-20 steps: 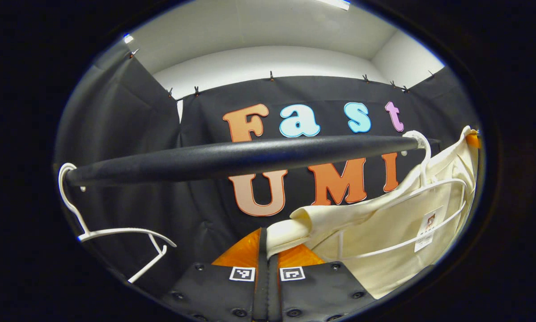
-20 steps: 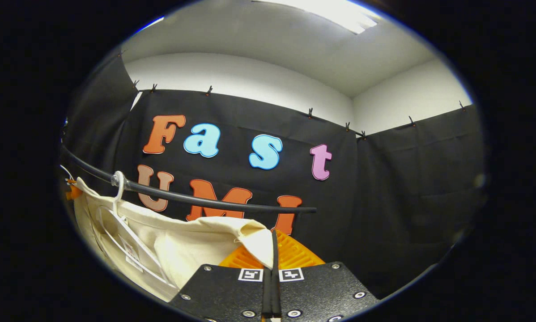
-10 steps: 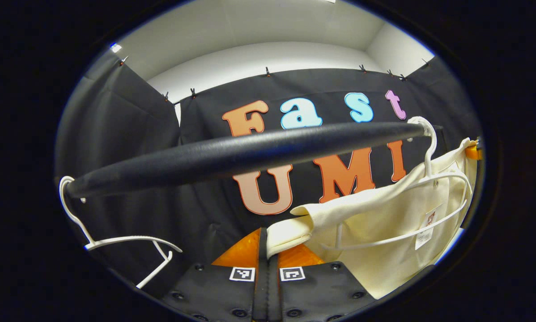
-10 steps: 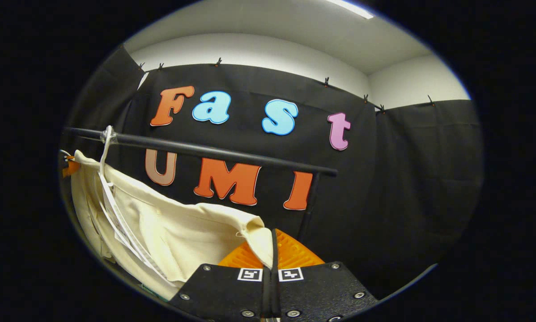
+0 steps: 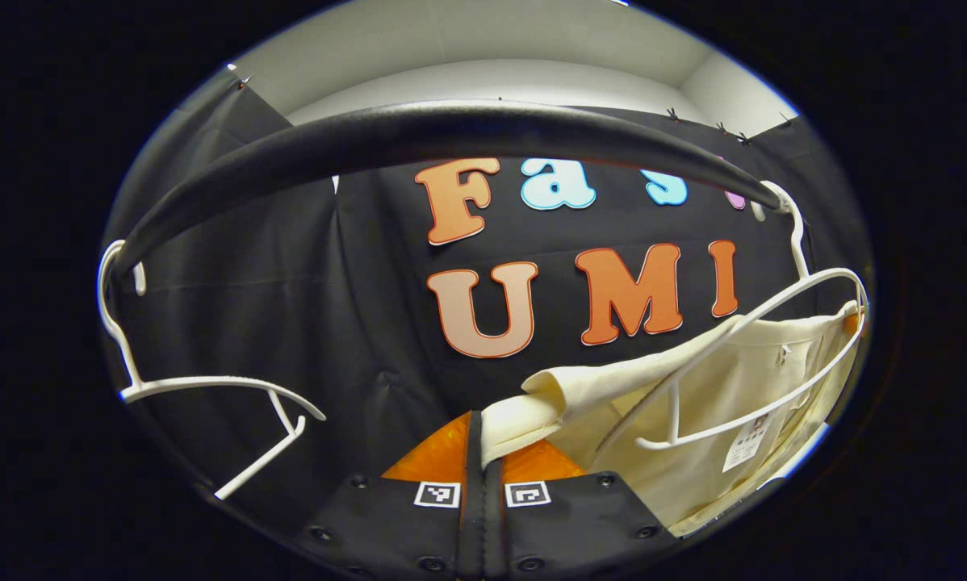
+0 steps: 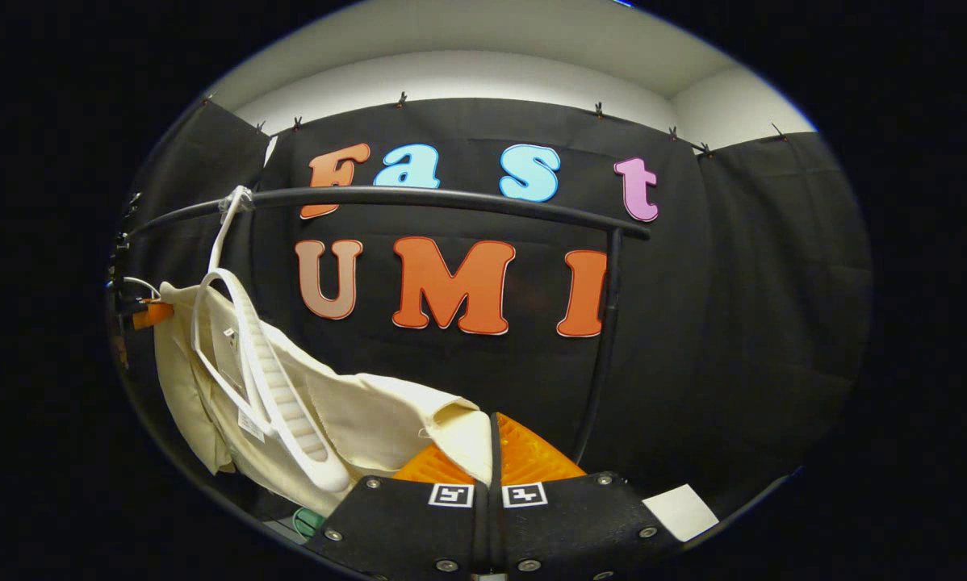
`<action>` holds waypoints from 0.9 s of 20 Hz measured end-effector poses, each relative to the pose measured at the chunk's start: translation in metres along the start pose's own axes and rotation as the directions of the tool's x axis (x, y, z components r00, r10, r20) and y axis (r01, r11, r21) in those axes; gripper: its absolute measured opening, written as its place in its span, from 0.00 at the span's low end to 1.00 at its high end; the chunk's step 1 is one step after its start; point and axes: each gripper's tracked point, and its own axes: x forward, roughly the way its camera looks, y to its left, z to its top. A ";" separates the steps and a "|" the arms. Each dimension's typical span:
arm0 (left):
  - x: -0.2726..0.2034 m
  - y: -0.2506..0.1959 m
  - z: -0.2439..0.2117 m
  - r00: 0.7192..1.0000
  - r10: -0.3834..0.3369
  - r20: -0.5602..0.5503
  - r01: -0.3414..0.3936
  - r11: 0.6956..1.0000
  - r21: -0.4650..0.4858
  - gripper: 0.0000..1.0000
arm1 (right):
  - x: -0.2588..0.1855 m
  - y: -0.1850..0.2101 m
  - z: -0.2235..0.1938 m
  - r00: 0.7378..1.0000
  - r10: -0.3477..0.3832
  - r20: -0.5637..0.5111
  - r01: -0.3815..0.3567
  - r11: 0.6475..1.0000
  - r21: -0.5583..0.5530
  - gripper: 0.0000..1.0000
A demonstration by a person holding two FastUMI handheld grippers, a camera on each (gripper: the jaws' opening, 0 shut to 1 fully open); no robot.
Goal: Grasp the clothes on the hanger with both hands and then place them into the laundry hamper below.
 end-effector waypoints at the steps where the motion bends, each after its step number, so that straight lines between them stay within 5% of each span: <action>1: 0.000 -0.001 -0.003 1.000 -0.005 -0.007 0.005 1.000 -0.007 0.06 | -0.002 -0.001 -0.004 1.000 0.006 -0.003 -0.006 1.000 0.008 0.00; 18: -0.009 0.002 -0.086 0.984 0.020 -0.176 -0.033 0.997 -0.076 0.06 | -0.028 0.028 -0.091 0.996 -0.002 -0.089 0.011 0.994 0.108 0.00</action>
